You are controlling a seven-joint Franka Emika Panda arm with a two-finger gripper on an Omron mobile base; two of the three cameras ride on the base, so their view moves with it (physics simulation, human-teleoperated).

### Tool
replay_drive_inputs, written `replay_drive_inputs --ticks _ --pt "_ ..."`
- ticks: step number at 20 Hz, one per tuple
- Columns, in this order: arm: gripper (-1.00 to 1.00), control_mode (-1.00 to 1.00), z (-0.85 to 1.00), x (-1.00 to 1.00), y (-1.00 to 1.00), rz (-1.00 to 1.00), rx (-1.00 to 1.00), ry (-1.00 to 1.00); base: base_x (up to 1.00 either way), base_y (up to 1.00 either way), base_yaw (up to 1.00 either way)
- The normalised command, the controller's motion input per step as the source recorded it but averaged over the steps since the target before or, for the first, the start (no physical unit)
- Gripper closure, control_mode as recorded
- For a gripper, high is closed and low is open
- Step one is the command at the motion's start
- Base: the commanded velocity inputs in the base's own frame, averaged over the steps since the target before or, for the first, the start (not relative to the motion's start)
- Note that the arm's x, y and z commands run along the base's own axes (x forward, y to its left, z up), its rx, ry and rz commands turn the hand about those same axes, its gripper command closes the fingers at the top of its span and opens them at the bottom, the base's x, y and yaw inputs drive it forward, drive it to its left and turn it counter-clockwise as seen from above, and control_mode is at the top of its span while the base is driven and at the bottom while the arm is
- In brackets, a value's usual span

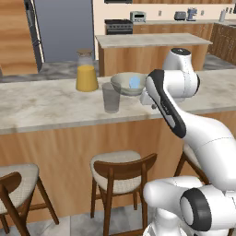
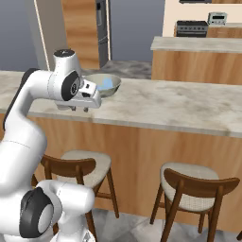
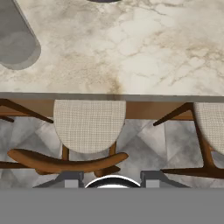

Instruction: There are two ice cubes in the ice bowl. Place both ice cubes in the glass cup.

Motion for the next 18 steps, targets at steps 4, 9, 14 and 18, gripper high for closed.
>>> replay_drive_inputs --ticks 4,9,14,18 --pt "-1.0 -1.0 0.0 -0.22 -0.01 0.0 0.0 -0.01 0.0 0.0 0.0" --pt "-1.0 -1.0 0.0 -0.03 0.0 0.0 0.0 0.0 0.0 0.0 0.0" --pt "-1.0 -1.0 0.0 -0.16 -0.13 0.0 0.0 0.0 0.0 0.0 0.0" --pt "-1.0 1.0 0.0 0.0 -0.17 0.0 0.0 0.0 0.0 -0.69 0.0"
